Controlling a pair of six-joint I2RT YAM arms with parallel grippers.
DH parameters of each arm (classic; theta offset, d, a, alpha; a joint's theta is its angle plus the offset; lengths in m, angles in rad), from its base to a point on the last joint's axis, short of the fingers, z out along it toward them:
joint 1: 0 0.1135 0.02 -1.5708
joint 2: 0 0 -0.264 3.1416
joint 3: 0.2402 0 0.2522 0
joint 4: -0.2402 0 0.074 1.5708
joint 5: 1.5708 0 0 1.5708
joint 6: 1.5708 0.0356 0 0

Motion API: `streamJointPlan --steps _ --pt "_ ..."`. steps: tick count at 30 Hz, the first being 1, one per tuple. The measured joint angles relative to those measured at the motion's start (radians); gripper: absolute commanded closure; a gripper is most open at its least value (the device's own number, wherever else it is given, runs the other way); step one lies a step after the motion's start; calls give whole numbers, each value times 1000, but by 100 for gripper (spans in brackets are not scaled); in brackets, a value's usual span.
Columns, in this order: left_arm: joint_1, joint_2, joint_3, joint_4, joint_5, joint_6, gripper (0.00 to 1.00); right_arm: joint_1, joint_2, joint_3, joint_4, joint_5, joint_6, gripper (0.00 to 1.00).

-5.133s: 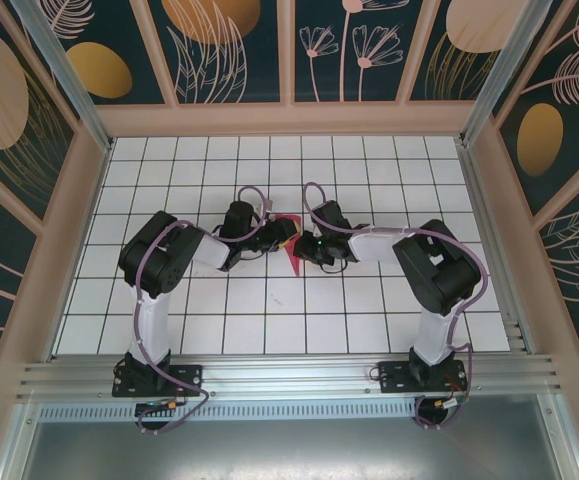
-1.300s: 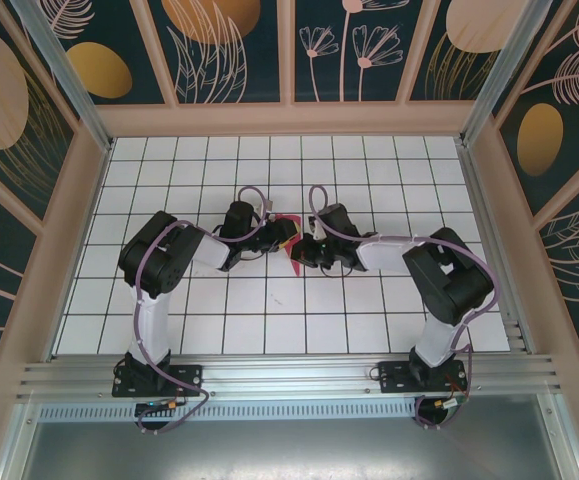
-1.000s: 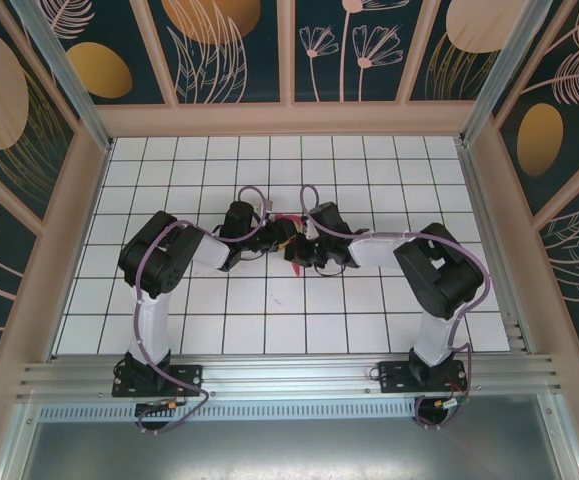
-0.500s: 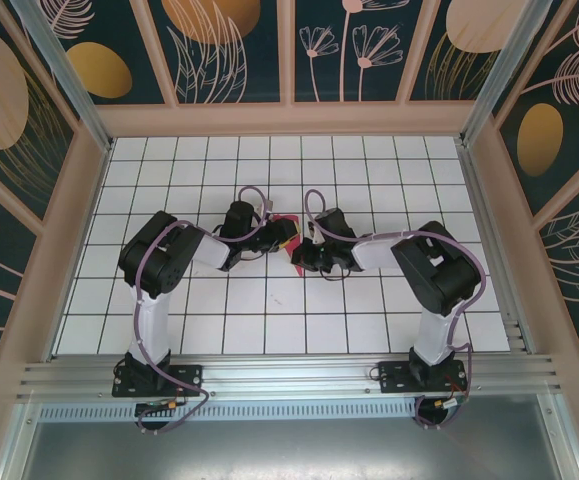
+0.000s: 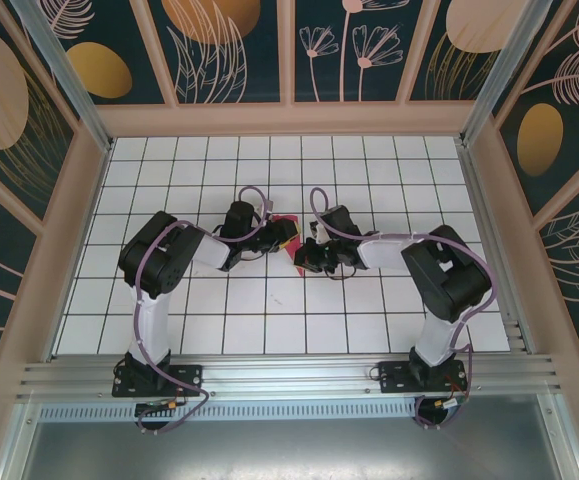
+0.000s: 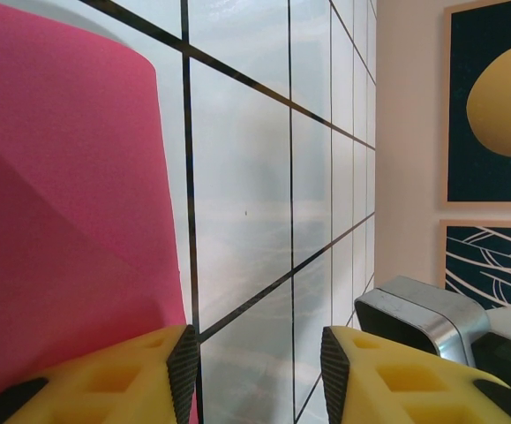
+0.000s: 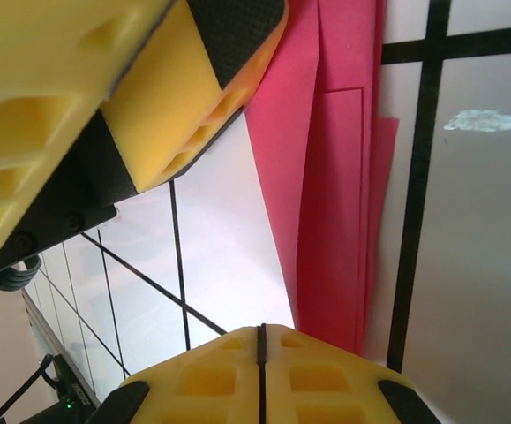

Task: Fold a paper plane with a square sheet of paper (pick it up from the middle)
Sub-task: Fold the wing for the fifth time at the center of the table.

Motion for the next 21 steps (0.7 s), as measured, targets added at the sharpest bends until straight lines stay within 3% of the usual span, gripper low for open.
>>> streamJointPlan --steps 21 --pt "0 0 0 -2 4 0 55 -1 21 -28 9 29 -8 90"
